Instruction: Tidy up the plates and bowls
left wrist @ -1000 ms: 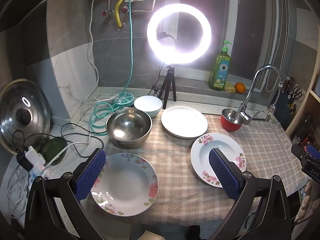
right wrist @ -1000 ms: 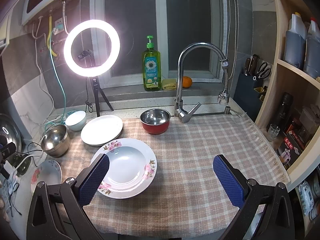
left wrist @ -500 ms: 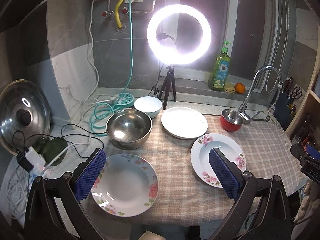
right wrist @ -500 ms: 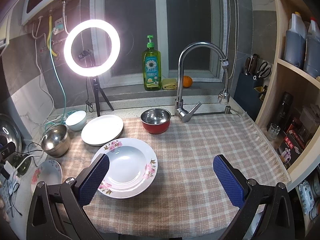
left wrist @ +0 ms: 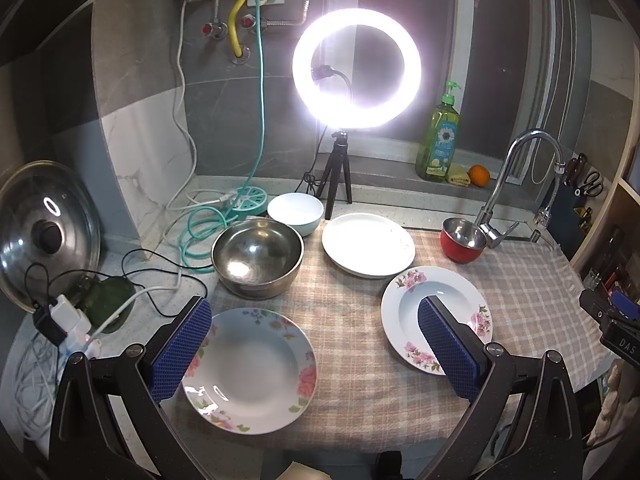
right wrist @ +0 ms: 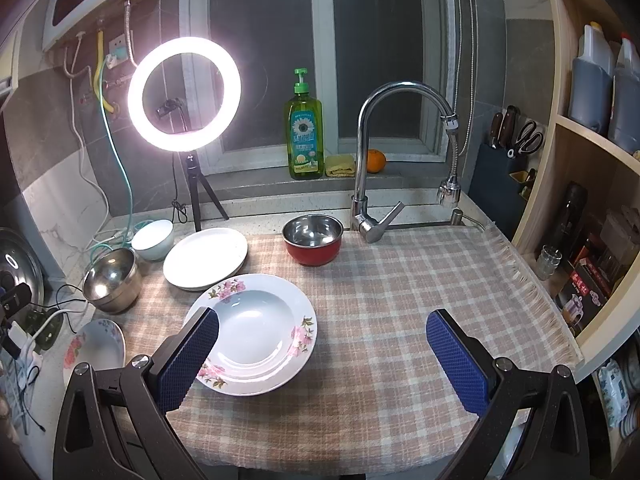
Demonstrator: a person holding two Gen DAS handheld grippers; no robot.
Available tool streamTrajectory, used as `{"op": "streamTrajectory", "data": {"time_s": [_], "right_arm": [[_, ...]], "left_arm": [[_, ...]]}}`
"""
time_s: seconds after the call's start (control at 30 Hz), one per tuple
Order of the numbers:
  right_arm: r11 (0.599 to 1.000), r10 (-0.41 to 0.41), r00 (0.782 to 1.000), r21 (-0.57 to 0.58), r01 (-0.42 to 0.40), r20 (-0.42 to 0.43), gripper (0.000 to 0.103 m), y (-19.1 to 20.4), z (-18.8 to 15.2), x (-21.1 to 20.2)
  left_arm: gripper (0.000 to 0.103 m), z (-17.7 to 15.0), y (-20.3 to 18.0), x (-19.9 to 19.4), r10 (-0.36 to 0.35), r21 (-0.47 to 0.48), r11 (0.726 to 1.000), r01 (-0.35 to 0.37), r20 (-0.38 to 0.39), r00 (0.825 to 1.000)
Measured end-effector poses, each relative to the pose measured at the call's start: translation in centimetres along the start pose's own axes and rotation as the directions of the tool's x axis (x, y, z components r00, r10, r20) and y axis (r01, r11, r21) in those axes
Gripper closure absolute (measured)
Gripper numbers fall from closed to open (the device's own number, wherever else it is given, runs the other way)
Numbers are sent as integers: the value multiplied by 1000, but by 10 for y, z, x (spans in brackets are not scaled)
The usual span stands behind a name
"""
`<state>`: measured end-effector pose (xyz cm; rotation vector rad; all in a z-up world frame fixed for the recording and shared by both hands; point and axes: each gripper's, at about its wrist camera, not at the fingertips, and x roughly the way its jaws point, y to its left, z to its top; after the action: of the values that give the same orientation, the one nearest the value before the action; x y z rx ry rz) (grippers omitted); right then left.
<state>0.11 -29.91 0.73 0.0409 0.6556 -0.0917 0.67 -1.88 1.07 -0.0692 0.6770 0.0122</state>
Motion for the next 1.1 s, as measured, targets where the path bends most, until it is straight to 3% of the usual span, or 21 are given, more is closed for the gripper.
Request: {"op": "streamTrajectory", "data": {"time_s": [1.1], "right_arm": [[1000, 4, 1000, 1, -4, -3, 0, 0, -4, 3]], "left_arm": [[1, 2, -8, 5, -10, -1, 1000, 10, -12, 1000]]}}
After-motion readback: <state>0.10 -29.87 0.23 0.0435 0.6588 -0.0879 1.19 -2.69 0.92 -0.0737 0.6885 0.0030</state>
